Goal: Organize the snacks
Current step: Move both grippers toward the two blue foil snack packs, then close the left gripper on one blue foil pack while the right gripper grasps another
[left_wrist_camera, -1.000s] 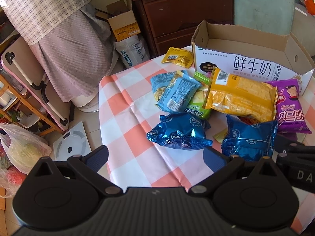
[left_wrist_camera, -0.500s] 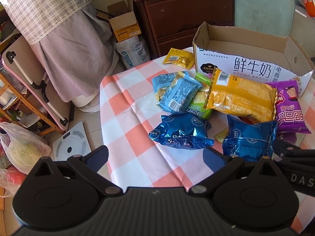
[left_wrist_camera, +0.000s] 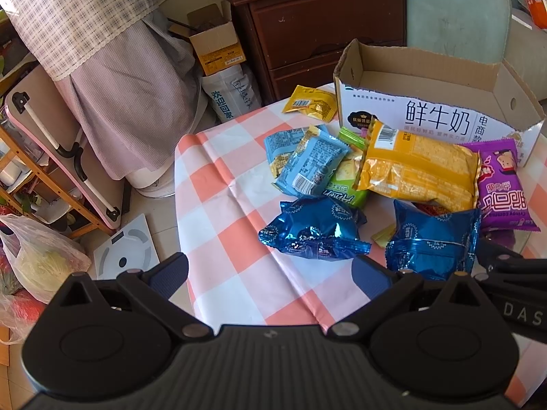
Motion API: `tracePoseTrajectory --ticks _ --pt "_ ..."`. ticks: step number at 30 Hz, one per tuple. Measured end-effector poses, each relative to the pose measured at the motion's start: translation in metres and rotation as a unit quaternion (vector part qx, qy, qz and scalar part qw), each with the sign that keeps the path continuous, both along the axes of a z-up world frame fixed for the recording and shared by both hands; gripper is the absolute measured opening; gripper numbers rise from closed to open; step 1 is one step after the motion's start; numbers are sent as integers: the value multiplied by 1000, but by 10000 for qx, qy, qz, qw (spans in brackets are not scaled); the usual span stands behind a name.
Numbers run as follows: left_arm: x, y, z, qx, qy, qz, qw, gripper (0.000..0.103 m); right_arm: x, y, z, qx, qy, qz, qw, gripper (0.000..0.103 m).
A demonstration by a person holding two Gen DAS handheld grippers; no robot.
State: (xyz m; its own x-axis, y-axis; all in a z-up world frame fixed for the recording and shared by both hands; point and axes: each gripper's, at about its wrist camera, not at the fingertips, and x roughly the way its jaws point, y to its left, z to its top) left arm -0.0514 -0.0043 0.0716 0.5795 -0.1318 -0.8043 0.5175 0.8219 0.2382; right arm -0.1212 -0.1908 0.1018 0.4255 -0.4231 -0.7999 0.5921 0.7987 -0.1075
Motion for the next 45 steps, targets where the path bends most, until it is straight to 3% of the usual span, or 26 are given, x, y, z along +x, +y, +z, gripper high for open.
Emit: tracePoseTrajectory --ticks 14,19,24,27,37,45 --pt "-4 -2 1 -14 -34 -26 10000 100 -2 0 0 -86 42 -18 10000 103" --pt "-1 3 3 -255 123 -80 9996 100 -6 -4 2 19 -37 29 10000 103" --pt "12 17 11 -568 142 189 9981 100 -22 -23 15 575 -748 69 9955 103" --pt "21 25 12 -663 175 339 9971 100 -27 -30 17 759 -948 100 9925 103" --pt "39 23 9 -821 199 347 9958 100 -27 -19 8 1379 -1294 762 9790 101" --pt "54 11 -4 -896 379 336 9947 99 -12 -13 -10 1569 -1178 819 9771 94"
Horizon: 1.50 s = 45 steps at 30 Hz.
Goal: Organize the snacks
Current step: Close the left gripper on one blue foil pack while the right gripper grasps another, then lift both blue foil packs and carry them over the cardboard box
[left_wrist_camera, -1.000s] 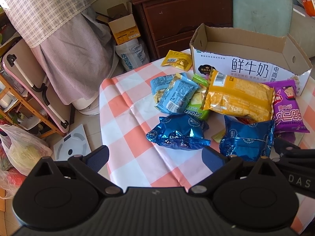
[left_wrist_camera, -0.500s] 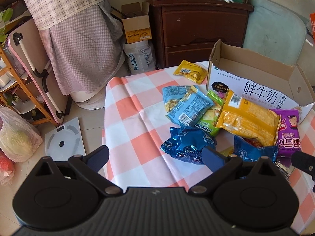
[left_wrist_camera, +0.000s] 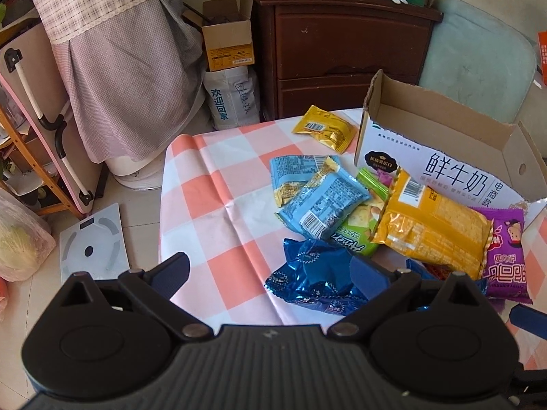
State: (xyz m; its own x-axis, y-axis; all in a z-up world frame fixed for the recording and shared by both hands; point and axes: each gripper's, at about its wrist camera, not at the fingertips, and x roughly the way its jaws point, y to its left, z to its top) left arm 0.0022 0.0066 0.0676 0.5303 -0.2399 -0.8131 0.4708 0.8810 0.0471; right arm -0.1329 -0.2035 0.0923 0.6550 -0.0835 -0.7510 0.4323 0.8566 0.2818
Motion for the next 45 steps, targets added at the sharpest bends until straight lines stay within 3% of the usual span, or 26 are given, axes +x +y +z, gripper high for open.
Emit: tracePoseTrajectory --ticks 9,16,18,20,23,28,34,38,41,45 --pt "2 -20 -19 175 91 -344 9992 99 12 -4 -20 499 130 -218 9984 94" --pt "1 -30 -33 390 33 -510 9979 100 22 1 -30 468 267 -244 9982 94" --pt "0 -31 -36 439 -1 -550 9975 99 24 1 -33 467 289 -272 9981 90" --pt "-1 -31 -37 408 -2 -600 9974 98 24 1 -36 481 332 -294 9979 78" --pt "-3 -30 -37 315 24 -694 9971 90 24 0 -39 652 305 -276 9970 61" --pt "-8 -28 -35 62 147 -872 9961 64 21 1 -37 635 226 -204 9975 56" --pt "-14 -28 -32 46 93 -988 9951 46 17 1 -34 599 187 -102 9980 54" --pt "-14 -27 -32 74 75 -993 9950 47 14 1 -31 553 143 -37 9984 54" --pt "-13 -25 -34 124 57 -963 9953 53 11 0 -30 526 148 -11 9985 54" --pt "-13 -27 -39 270 47 -936 9952 73 11 -4 -33 651 261 -82 9975 54"
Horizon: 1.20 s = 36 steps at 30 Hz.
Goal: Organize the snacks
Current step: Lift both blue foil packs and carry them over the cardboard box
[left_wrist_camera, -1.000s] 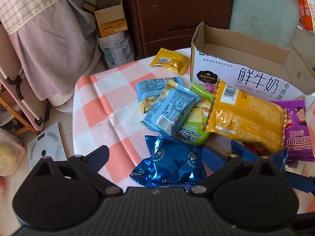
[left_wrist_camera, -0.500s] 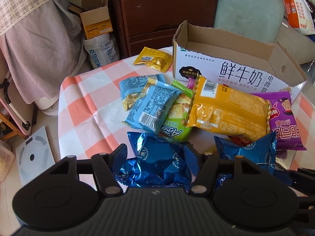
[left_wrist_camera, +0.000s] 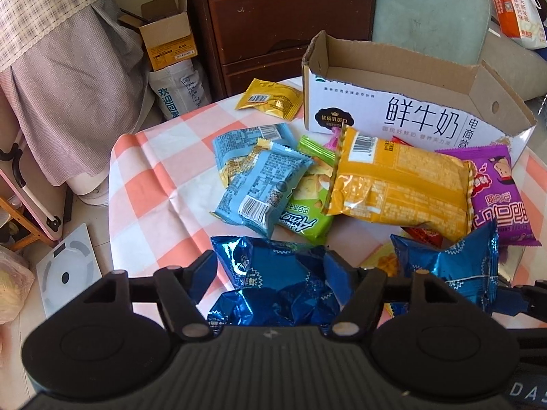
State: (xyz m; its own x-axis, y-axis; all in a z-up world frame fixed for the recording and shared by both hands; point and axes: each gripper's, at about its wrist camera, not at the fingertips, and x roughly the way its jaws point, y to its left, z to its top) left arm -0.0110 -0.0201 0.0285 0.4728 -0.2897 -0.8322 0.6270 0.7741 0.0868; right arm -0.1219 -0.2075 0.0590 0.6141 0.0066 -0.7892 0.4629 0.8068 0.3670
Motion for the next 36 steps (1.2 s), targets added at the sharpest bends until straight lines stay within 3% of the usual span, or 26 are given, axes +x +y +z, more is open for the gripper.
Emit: tracePoseTrajectory --ticks 5,9,12,23,29,33,36 --pt "-2 -6 -13 220 36 -81 9997 73 1 -2 -4 149 64 -92 9998 55" --pt "-5 -6 -19 291 46 -126 9995 58 1 -4 -6 264 102 -116 9995 55" --pt "-7 -3 -14 165 30 -141 9998 53 0 -4 -5 234 75 -97 9997 54" --pt "-7 30 12 -281 -11 39 9996 53 -8 -3 13 197 -343 158 9991 53" --pt "-8 38 32 -545 -380 183 9976 53 -12 -3 31 -10 -716 210 9972 53" --pt "-15 31 48 -595 -861 154 9944 53 -15 -4 47 -382 -1014 183 9939 53" --pt "-18 24 58 -776 -985 63 9921 53 -17 -8 56 -587 -1241 123 9905 53"
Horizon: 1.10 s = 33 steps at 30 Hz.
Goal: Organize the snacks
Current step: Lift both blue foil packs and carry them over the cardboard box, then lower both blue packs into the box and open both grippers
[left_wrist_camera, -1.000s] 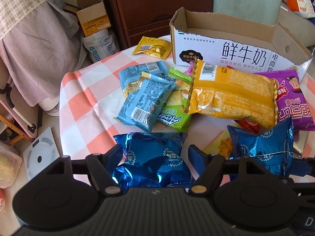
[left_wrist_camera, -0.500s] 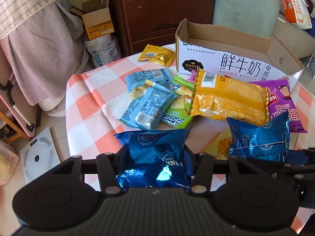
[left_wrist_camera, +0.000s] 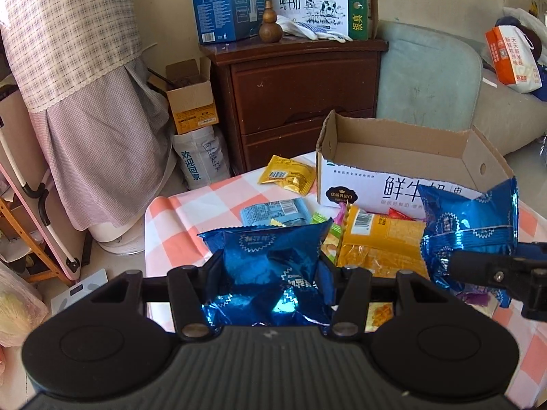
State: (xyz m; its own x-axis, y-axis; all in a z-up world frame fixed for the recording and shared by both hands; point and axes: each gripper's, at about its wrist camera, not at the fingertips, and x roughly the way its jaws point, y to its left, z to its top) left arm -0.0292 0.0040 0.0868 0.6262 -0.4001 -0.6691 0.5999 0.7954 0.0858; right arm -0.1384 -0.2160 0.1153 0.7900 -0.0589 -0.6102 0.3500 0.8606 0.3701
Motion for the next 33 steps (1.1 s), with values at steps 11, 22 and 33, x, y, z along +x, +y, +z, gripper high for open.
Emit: tracePoseTrajectory --ticks 11,22,33 --pt "16 -41 21 -656 120 -327 9972 53 1 -50 25 -333 -701 -760 9941 53" --pt "49 -93 13 -641 73 -400 9971 53 20 -98 18 -186 -579 -1197 9909 53" --pt "84 -142 -5 -716 421 -454 9955 53 42 -130 2 -14 -343 -1607 9864 53"
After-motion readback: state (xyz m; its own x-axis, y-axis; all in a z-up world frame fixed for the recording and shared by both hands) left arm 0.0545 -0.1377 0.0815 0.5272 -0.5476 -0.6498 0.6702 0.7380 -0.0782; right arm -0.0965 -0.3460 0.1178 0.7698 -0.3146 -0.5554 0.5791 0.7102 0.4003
